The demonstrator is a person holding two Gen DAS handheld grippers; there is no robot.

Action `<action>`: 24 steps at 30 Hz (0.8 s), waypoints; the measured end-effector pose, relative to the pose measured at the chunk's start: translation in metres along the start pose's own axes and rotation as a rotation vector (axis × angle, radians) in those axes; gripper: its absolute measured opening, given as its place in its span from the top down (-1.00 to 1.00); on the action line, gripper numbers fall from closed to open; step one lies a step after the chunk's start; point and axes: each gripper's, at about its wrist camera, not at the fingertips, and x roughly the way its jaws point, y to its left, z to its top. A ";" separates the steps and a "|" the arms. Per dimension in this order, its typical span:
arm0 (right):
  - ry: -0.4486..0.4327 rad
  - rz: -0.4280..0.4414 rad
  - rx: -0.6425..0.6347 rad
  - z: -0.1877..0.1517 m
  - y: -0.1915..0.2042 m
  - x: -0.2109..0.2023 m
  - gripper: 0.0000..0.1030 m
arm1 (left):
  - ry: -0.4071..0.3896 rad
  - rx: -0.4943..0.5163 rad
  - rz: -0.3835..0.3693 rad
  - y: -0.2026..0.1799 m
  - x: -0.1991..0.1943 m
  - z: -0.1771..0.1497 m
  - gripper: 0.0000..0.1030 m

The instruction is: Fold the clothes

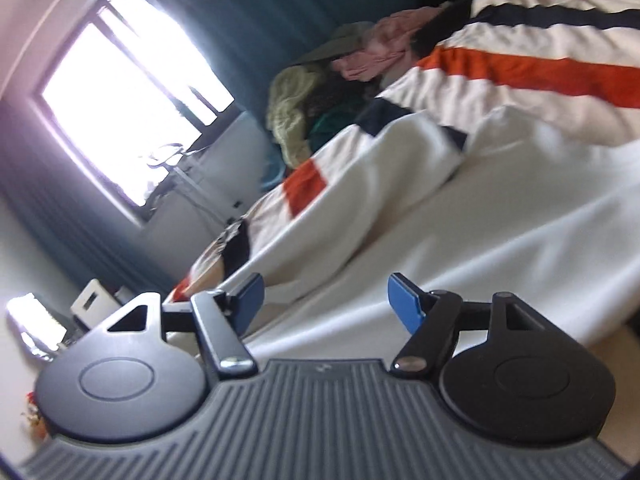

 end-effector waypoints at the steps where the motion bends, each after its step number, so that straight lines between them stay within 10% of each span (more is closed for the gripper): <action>1: 0.007 0.010 -0.001 0.000 0.002 0.006 -0.39 | 0.011 -0.015 0.000 0.003 0.004 -0.001 -0.61; 6: 0.079 -0.005 0.059 0.012 -0.001 0.055 -0.40 | 0.023 -0.116 -0.003 0.026 0.020 0.000 -0.63; 14: 0.078 -0.261 0.097 0.063 -0.005 0.154 -0.38 | 0.088 -0.226 -0.026 0.053 0.038 -0.002 -0.64; 15: 0.063 -0.284 0.082 0.070 -0.002 0.162 -0.30 | 0.085 -0.234 -0.030 0.056 0.040 -0.002 -0.65; 17: 0.051 -0.336 0.060 0.087 0.008 0.180 0.86 | 0.079 -0.248 -0.031 0.061 0.043 -0.003 -0.66; 24: -0.088 -0.293 -0.159 0.166 0.122 0.212 0.90 | 0.071 -0.315 0.016 0.080 0.058 -0.012 -0.67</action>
